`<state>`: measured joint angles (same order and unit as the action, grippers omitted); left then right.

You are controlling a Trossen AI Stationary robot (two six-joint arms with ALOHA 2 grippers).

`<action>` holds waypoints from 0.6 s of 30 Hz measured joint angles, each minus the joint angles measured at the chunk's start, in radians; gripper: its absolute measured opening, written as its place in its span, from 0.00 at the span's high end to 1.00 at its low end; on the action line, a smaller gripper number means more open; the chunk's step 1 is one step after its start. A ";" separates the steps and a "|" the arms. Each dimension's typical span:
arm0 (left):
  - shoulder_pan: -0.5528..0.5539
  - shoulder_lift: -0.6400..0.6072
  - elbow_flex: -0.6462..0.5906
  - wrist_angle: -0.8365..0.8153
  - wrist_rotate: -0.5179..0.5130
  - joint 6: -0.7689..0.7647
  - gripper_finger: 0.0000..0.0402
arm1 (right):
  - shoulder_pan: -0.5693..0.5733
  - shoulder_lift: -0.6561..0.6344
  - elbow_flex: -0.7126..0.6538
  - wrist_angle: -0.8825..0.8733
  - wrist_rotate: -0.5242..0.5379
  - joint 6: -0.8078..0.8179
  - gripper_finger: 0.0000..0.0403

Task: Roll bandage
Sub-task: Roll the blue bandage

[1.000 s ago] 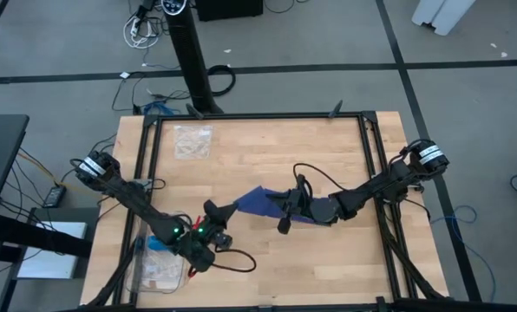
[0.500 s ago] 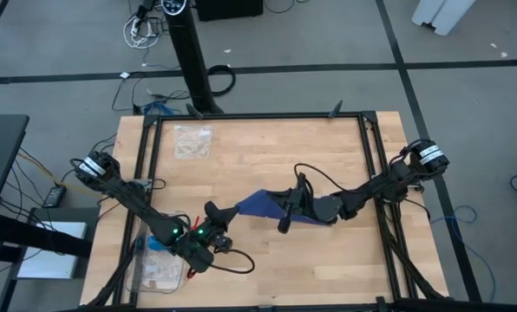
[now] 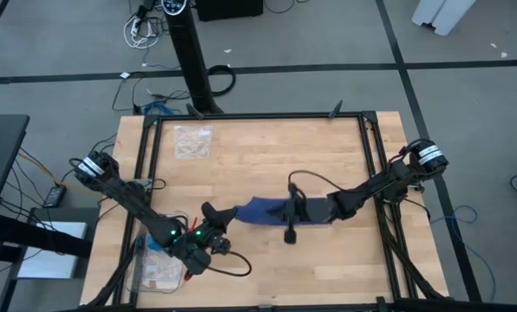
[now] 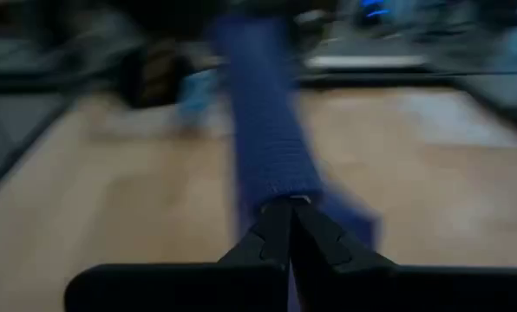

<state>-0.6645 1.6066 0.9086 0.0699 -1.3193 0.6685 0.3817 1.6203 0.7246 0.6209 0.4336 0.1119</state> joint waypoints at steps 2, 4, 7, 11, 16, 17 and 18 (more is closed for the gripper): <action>0.003 0.000 0.000 0.004 0.001 -0.001 1.00 | 0.009 0.000 0.001 0.006 -0.054 -0.008 0.99; 0.005 0.002 -0.001 0.020 0.005 -0.002 1.00 | 0.024 0.000 0.001 0.016 -0.057 -0.033 0.98; 0.005 0.002 -0.001 0.033 0.007 -0.006 1.00 | 0.045 -0.001 0.002 0.057 -0.049 -0.073 0.98; 0.006 0.002 -0.001 0.042 0.014 -0.023 1.00 | 0.067 -0.005 0.006 0.124 -0.006 -0.098 0.97; 0.006 0.002 -0.003 0.038 0.015 -0.071 1.00 | 0.080 -0.005 0.006 0.130 0.106 -0.123 0.93; 0.006 0.002 -0.003 0.038 0.014 -0.075 1.00 | 0.080 -0.005 0.006 0.130 0.110 -0.118 0.93; 0.006 0.002 -0.003 0.038 0.015 -0.079 1.00 | 0.080 -0.005 0.006 0.129 0.112 -0.112 0.92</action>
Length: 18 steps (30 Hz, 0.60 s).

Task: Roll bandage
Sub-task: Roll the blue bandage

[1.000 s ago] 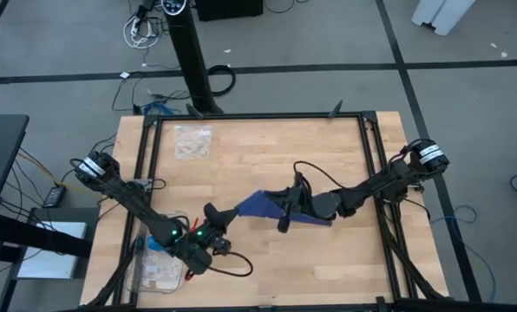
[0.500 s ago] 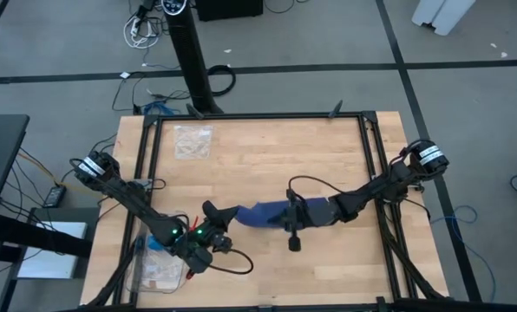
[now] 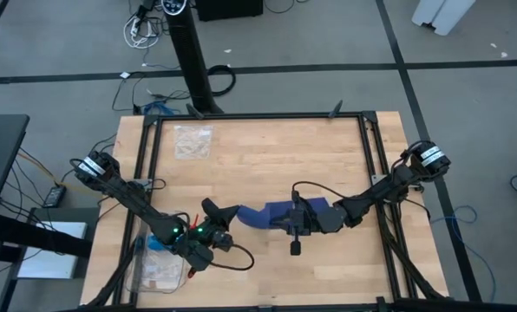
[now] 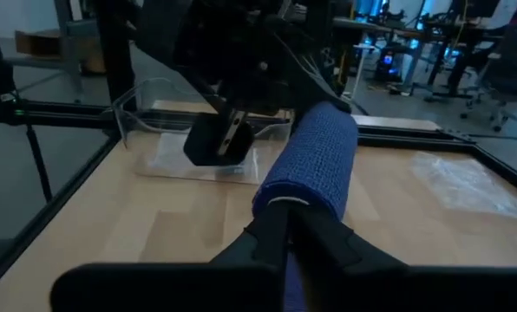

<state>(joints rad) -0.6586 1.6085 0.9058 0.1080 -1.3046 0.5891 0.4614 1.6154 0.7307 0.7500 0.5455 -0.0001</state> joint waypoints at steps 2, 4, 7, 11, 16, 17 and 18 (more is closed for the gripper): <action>0.000 0.000 0.000 0.001 0.001 -0.021 1.00 | 0.000 0.000 0.000 0.000 0.002 0.006 0.91; -0.001 0.000 0.000 0.001 0.013 -0.043 1.00 | 0.000 0.000 0.000 -0.001 0.004 0.006 0.90; 0.000 0.000 0.000 0.000 0.032 -0.051 1.00 | -0.001 0.000 -0.001 0.002 0.003 0.007 0.90; 0.009 0.000 -0.001 0.002 0.038 -0.076 1.00 | -0.002 0.000 -0.002 0.016 0.031 0.009 0.90; 0.012 0.000 -0.001 0.002 0.042 -0.104 1.00 | -0.003 0.000 -0.002 0.016 0.080 0.008 0.92; 0.012 0.000 -0.001 0.005 0.042 -0.104 1.00 | -0.003 0.000 -0.002 0.015 0.088 0.008 0.93; 0.011 0.000 -0.001 0.008 0.045 -0.104 1.00 | -0.004 0.000 -0.002 0.014 0.100 0.008 0.95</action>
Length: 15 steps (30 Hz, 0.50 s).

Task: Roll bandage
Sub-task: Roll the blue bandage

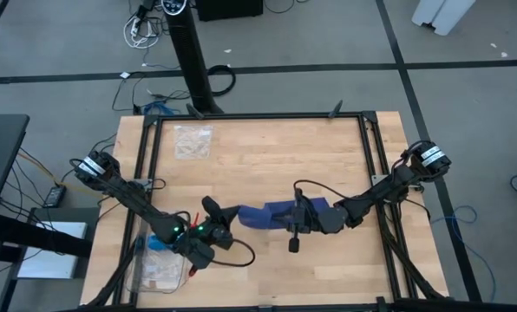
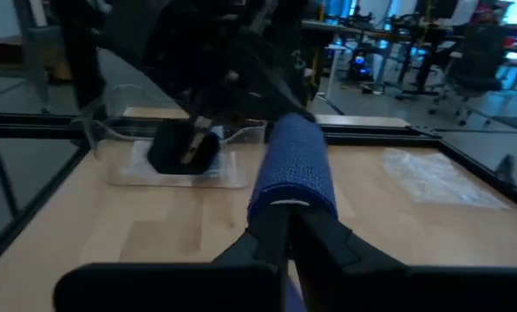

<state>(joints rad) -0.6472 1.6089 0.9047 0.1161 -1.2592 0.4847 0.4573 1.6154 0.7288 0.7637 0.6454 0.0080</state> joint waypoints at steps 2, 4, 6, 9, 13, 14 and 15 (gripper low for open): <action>-0.001 0.000 0.000 0.008 0.001 0.000 1.00 | -0.002 0.000 0.000 -0.004 0.017 0.000 0.98; -0.002 0.000 0.000 0.026 0.001 0.000 1.00 | -0.002 0.000 0.000 -0.017 0.032 -0.001 0.99; -0.002 0.000 0.000 0.047 -0.001 0.002 1.00 | -0.003 0.000 0.000 -0.025 0.036 -0.001 0.99; -0.003 -0.004 0.013 0.053 -0.007 -0.001 1.00 | -0.003 0.000 -0.001 -0.028 0.024 0.000 0.99; -0.002 -0.012 0.078 0.086 -0.008 -0.007 1.00 | -0.005 0.004 -0.002 -0.036 0.003 0.012 1.00; -0.002 -0.015 0.098 0.088 0.006 -0.007 1.00 | -0.008 0.005 -0.002 -0.036 -0.003 0.013 1.00; -0.002 -0.015 0.115 0.083 0.023 -0.009 1.00 | -0.010 0.005 -0.002 -0.035 -0.003 0.013 1.00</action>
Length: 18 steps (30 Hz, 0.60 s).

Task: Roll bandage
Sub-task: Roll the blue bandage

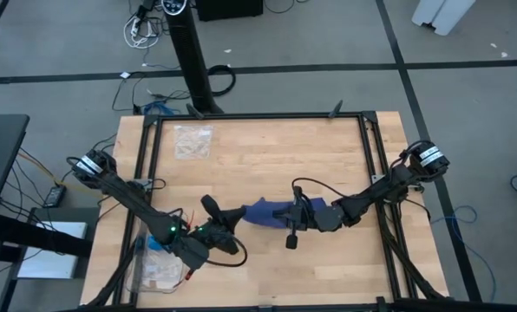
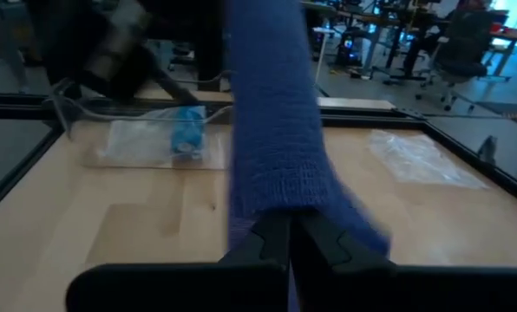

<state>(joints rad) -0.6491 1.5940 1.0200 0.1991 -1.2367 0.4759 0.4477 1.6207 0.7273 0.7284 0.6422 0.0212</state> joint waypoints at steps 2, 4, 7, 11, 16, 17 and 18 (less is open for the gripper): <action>-0.001 0.002 0.040 -0.008 0.035 -0.018 1.00 | -0.001 0.000 0.000 0.005 0.001 0.001 1.00; -0.001 0.003 0.074 -0.022 0.083 -0.037 1.00 | -0.002 0.000 0.000 0.018 0.006 0.001 1.00; -0.001 0.003 0.097 -0.029 0.149 -0.062 0.99 | -0.006 0.000 0.000 0.039 0.009 0.001 1.00; -0.003 0.005 0.094 -0.095 0.100 -0.125 0.99 | -0.004 0.000 0.000 0.043 0.031 -0.018 1.00; -0.002 0.003 0.094 -0.249 -0.002 -0.302 0.99 | 0.008 0.000 0.000 0.036 0.021 -0.022 1.00; -0.002 0.003 0.093 -0.290 -0.004 -0.344 0.99 | 0.011 0.000 0.000 0.035 0.017 -0.022 1.00; -0.002 0.003 0.093 -0.332 -0.001 -0.391 0.99 | 0.015 0.000 0.000 0.035 0.016 -0.025 1.00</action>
<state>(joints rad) -0.6510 1.5970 1.1130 -0.1329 -1.2380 0.0853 0.4622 1.6203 0.7276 0.7631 0.6579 -0.0035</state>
